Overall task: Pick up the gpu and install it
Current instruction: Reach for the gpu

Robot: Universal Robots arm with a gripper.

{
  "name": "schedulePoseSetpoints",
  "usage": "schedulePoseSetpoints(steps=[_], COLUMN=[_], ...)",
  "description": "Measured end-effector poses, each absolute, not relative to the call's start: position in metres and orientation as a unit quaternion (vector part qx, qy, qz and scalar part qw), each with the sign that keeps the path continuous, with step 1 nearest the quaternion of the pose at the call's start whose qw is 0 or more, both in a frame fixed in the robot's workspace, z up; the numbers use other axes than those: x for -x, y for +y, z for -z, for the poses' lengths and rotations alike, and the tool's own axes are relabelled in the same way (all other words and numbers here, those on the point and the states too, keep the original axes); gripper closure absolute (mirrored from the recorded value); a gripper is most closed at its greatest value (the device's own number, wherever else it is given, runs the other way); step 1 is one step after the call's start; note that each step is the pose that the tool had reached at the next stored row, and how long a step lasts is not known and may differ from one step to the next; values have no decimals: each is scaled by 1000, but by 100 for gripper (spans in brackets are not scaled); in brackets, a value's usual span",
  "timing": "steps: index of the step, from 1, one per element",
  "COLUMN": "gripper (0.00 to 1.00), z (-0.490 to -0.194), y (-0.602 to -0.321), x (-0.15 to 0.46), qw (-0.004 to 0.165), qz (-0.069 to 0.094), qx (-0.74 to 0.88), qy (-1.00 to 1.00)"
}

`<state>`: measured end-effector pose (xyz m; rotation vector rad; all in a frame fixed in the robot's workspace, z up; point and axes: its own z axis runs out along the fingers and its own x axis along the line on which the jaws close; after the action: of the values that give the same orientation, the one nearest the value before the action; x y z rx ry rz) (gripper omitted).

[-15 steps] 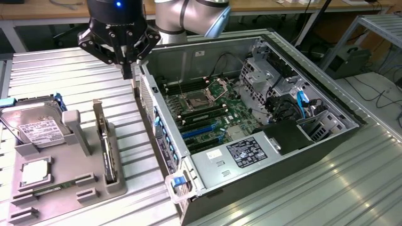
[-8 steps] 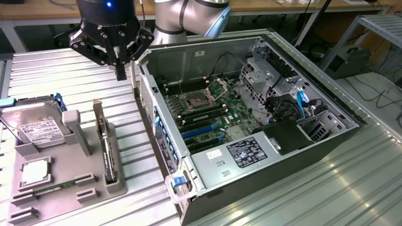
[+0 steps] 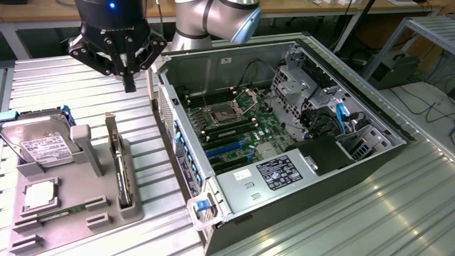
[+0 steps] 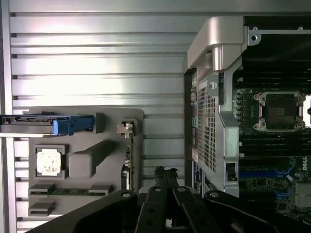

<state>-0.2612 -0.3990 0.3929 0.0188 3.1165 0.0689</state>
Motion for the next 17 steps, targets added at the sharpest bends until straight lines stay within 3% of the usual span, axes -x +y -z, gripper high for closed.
schedulePoseSetpoints(steps=[17], gripper=[89], z=[-393], y=[-399], x=[287], qw=[12], qz=[-22], qx=[-2], qy=[1000])
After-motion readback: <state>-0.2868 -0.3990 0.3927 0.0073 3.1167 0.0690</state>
